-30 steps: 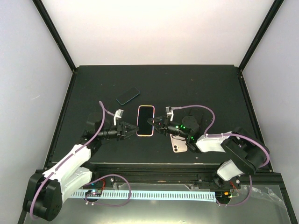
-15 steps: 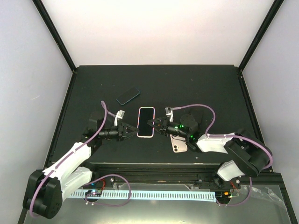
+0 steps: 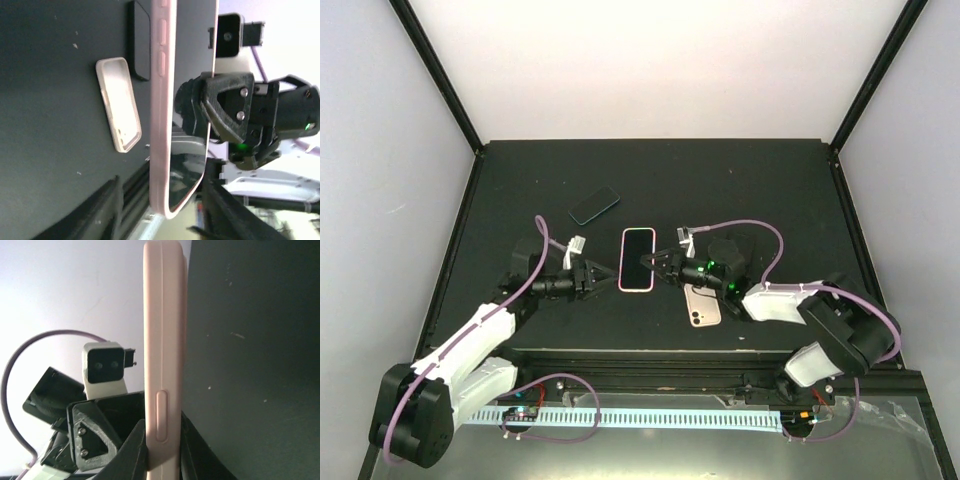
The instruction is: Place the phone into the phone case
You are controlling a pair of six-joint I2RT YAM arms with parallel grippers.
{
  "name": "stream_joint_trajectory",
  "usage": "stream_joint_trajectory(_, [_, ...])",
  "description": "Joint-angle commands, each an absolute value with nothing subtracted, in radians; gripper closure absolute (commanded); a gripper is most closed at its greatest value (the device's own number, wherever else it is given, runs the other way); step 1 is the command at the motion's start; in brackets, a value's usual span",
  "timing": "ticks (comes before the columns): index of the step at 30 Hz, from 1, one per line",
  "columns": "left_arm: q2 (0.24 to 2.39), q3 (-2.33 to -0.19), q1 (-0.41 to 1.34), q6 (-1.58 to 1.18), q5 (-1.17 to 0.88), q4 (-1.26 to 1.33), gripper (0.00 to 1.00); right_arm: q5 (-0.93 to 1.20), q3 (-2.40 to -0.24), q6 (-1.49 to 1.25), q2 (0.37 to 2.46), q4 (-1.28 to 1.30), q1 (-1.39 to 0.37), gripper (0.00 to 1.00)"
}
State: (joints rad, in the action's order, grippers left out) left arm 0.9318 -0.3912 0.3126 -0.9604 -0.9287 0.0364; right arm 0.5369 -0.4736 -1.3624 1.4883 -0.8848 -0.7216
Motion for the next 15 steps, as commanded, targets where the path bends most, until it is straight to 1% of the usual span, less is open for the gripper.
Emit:
stream_joint_trajectory(1, [0.937, -0.437, 0.308, -0.907, -0.856, -0.052, 0.42, 0.577, -0.512, -1.295, 1.501, -0.887, -0.667, 0.89])
stream_joint_trajectory(6, [0.932, -0.479, 0.308, -0.828, -0.793, -0.181, 0.16, 0.597, -0.552, -1.145, 1.5, -0.71, -0.568, 0.88])
stream_joint_trajectory(8, [0.927, -0.502, 0.308, -0.795, -0.765, -0.229, 0.02, 0.601, -0.583, -1.068, 1.499, -0.601, -0.528, 0.88])
stream_joint_trajectory(13, [0.928, -0.536, 0.307, -0.742, -0.712, -0.302, 0.01, 0.574, -0.711, -0.85, 1.531, -0.316, -0.448, 0.88])
stream_joint_trajectory(15, [0.934, -0.533, 0.306, -0.737, -0.71, -0.304, 0.01, 0.561, -0.742, -0.813, 1.556, -0.271, -0.421, 0.88])
